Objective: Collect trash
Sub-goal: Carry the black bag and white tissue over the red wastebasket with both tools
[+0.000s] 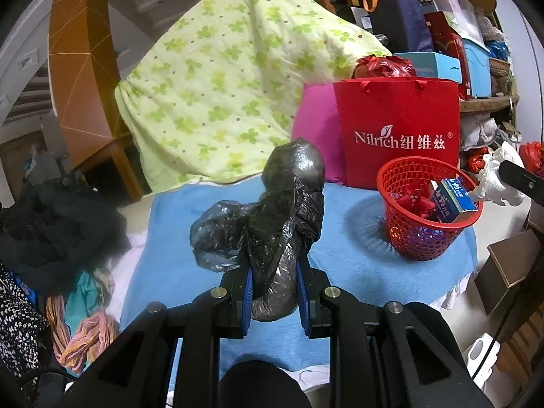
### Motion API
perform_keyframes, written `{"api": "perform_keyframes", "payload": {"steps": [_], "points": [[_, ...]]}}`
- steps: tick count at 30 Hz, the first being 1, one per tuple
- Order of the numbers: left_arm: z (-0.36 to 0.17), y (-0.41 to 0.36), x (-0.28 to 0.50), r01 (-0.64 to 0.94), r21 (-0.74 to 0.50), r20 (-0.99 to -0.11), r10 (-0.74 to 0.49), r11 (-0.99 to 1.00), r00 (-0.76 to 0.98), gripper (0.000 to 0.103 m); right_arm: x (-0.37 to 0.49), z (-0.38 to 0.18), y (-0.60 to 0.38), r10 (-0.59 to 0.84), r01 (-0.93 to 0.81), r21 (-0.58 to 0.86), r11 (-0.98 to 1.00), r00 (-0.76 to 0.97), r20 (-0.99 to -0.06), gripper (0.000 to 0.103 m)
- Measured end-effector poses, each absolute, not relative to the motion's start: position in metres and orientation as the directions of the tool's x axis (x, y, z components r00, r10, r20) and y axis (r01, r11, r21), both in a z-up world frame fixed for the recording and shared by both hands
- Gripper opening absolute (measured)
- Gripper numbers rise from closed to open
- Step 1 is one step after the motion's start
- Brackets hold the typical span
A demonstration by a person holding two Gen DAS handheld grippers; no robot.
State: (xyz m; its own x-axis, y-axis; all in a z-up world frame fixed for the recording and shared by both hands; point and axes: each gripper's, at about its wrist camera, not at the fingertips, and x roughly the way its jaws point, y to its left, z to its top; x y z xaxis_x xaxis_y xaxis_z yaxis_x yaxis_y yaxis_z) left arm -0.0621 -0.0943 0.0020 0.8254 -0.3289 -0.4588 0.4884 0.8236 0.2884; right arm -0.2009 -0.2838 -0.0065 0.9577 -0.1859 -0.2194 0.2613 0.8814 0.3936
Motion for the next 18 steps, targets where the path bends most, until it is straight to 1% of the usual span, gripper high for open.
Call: {"api": "perform_keyframes", "payload": {"steps": [18], "points": [[-0.005,-0.119,-0.067,0.539,0.319,-0.482,-0.356,0.78,0.8,0.023,-0.212,-0.019,-0.305,-0.221,0.303,0.425,0.853,0.948,-0.231,0.041]]}}
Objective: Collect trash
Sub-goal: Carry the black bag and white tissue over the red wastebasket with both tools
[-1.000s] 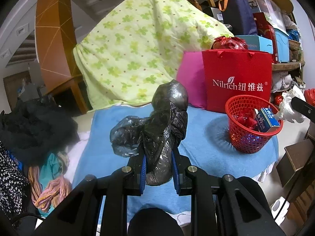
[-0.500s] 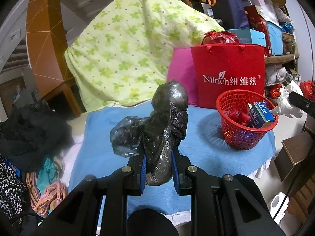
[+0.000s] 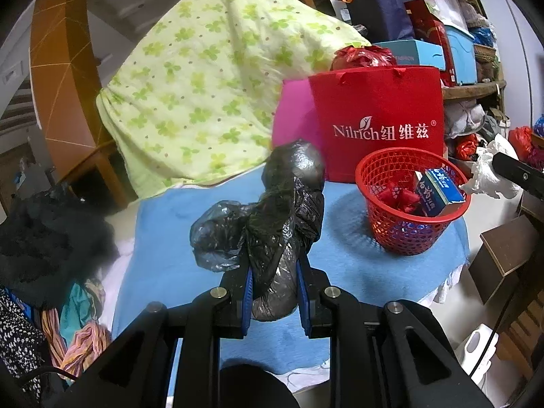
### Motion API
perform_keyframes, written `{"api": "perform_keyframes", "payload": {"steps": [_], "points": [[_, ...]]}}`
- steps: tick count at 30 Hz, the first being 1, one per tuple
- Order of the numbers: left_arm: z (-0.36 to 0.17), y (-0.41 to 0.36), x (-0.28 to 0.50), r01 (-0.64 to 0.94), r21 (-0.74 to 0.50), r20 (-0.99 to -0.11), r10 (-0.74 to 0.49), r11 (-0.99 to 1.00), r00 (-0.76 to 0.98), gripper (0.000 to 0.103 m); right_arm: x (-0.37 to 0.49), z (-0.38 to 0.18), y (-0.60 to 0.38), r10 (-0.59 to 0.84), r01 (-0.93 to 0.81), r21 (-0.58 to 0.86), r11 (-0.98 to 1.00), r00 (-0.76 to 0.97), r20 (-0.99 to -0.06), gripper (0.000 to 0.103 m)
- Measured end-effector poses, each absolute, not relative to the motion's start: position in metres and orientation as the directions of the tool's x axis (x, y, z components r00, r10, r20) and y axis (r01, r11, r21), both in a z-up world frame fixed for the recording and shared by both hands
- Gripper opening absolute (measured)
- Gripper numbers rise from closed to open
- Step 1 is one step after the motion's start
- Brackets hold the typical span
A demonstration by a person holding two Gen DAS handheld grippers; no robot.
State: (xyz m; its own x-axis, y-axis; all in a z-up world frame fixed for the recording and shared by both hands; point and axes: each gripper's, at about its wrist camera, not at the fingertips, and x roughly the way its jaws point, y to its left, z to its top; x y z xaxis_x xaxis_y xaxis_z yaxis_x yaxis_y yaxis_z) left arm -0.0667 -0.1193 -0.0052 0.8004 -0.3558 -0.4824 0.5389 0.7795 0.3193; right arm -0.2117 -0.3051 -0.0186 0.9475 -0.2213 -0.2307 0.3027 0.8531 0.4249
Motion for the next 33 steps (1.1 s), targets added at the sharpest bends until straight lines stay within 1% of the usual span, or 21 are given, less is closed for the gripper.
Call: {"api": "perform_keyframes", "payload": {"steps": [11,33], "points": [[-0.012,-0.132,-0.068,0.572,0.324,-0.505,-0.373,0.754,0.779,0.023,-0.216,-0.028,-0.318,-0.244,0.334,0.445,0.831,0.937,-0.249,0.041],[-0.025,-0.166,-0.068,0.679,0.273,-0.583,-0.444,0.681,0.68,0.023,-0.232,-0.042,-0.35,-0.315,0.419,0.479,0.771,0.905,-0.284,0.041]]}}
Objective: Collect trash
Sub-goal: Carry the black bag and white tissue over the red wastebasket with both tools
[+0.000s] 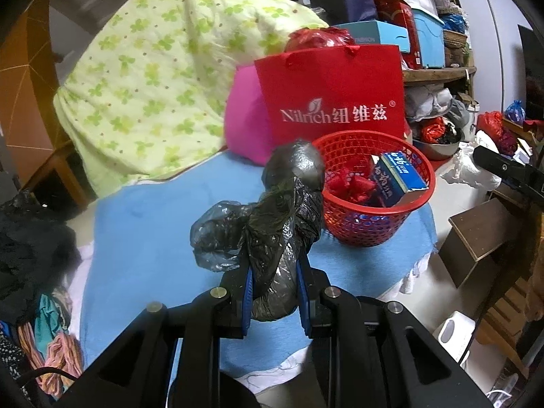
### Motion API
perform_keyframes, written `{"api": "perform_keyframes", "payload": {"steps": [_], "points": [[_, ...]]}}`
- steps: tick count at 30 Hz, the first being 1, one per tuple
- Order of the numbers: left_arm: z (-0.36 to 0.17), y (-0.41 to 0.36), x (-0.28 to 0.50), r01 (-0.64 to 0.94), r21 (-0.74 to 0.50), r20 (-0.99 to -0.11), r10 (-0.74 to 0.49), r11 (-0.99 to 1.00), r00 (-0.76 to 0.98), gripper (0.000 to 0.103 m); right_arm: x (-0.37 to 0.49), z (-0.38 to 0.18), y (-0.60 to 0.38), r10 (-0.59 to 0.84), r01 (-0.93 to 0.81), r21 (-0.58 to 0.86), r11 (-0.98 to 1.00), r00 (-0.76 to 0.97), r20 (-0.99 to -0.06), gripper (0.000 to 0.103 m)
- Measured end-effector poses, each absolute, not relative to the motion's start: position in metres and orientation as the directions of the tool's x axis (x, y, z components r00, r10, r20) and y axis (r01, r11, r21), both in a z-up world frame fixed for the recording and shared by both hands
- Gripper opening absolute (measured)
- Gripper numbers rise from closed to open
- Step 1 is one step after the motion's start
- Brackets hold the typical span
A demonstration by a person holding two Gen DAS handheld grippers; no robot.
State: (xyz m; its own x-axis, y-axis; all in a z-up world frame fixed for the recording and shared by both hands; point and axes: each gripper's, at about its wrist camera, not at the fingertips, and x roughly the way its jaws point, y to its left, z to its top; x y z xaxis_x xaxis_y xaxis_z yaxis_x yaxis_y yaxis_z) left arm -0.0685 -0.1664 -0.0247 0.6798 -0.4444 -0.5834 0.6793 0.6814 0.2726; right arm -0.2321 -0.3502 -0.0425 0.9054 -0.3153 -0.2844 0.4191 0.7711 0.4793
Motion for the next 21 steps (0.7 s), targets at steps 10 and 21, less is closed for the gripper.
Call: {"api": "perform_keyframes", "payload": {"steps": [10,21], "points": [[-0.029,-0.181,-0.065,0.722,0.22,-0.624,-0.475,0.656,0.621,0.023,-0.235,-0.047,-0.364,-0.343,0.455,0.485,0.747,0.889,-0.304,0.041],[-0.022,-0.198,-0.06,0.761,0.147,-0.644,-0.523,0.631,0.558,0.023,-0.238,-0.042,-0.378,-0.377,0.484,0.478,0.732,0.874,-0.307,0.041]]}}
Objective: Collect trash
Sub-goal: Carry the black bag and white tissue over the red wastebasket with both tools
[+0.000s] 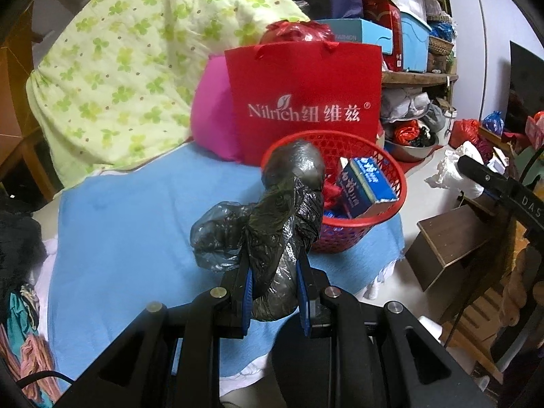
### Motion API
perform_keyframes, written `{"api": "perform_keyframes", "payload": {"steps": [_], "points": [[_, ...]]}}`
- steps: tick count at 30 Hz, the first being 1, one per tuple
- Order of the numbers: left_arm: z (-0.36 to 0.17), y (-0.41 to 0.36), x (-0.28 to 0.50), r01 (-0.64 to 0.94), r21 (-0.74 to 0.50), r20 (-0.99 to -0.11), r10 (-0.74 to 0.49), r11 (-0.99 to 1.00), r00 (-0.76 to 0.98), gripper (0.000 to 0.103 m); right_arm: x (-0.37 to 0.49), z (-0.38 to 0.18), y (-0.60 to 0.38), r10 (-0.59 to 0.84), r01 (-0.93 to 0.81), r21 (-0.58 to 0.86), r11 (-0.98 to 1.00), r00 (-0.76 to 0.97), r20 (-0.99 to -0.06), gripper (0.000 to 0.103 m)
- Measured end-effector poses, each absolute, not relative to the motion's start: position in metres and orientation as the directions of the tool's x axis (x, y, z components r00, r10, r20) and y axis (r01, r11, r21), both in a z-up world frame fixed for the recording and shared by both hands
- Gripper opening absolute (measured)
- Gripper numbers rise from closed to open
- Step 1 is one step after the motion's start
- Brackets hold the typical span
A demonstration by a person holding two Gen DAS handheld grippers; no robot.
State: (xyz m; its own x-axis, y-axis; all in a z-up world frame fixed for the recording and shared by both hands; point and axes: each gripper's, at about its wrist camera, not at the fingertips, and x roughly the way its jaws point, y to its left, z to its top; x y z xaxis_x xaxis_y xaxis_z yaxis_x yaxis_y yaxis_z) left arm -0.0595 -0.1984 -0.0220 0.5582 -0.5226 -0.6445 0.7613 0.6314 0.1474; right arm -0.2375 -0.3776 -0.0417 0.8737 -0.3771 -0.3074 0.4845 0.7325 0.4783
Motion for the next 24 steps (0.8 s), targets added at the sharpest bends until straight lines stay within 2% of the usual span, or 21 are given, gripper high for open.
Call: {"api": "perform_keyframes", "payload": {"steps": [10,24], "points": [[-0.01,-0.218,-0.045,0.776,0.121,-0.633,-0.554,0.619,0.541,0.023,-0.227,-0.016,-0.384,-0.401,0.482,0.439,0.758,0.876,-0.27,0.041],[-0.006,-0.243,-0.032,0.772,0.146,-0.616,-0.553,0.619,0.56,0.023,-0.199,0.008,-0.395,-0.4,0.468,0.393,0.791,0.883,-0.245,0.041]]}}
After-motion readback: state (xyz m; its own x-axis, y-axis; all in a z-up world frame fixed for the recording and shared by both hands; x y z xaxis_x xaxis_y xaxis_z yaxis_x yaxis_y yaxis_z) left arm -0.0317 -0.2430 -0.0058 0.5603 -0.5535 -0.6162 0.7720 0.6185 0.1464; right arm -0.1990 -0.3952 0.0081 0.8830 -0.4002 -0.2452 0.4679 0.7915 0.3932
